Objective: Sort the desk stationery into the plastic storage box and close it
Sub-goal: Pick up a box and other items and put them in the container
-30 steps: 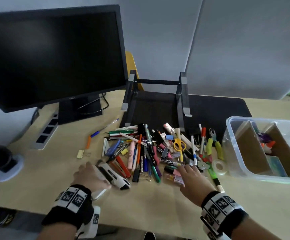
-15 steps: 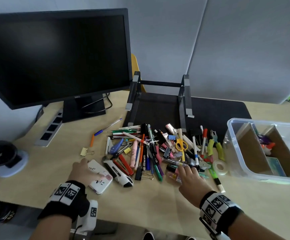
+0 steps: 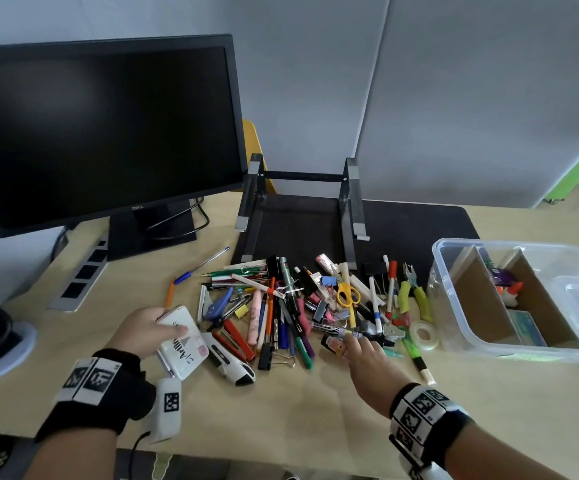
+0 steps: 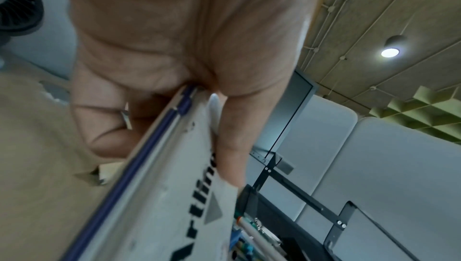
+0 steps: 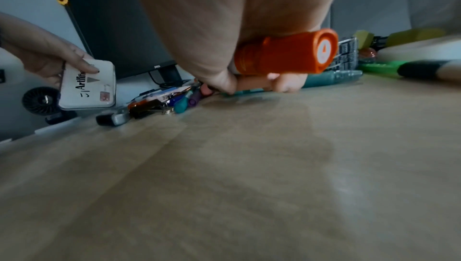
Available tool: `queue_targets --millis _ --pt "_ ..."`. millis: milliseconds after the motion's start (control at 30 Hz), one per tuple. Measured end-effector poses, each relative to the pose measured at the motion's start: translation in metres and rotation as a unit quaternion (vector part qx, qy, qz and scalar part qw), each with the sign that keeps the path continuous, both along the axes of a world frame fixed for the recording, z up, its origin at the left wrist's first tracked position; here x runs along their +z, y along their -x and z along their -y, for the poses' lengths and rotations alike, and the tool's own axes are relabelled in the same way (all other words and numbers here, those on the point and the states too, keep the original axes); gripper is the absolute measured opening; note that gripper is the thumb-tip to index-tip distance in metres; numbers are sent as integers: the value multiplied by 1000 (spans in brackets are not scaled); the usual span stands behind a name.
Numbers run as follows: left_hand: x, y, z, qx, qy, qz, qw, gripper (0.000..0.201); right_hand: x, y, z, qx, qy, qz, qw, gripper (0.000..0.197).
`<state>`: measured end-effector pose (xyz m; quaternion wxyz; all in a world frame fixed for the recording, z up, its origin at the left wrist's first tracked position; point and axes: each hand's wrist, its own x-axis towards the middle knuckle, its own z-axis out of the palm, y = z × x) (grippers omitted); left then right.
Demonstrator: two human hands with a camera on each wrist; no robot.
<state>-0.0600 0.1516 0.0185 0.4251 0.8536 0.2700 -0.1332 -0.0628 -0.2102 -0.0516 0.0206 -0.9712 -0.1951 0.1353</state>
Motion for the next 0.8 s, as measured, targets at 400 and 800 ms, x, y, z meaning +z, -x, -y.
queue_targets --millis 400,800 --pt "32 -35 70 -45 79 73 993 8 56 -38 12 -125 -181 -3 976 43" --pt "56 -65 165 -119 88 183 972 33 127 -66 78 -329 -303 126 885 18"
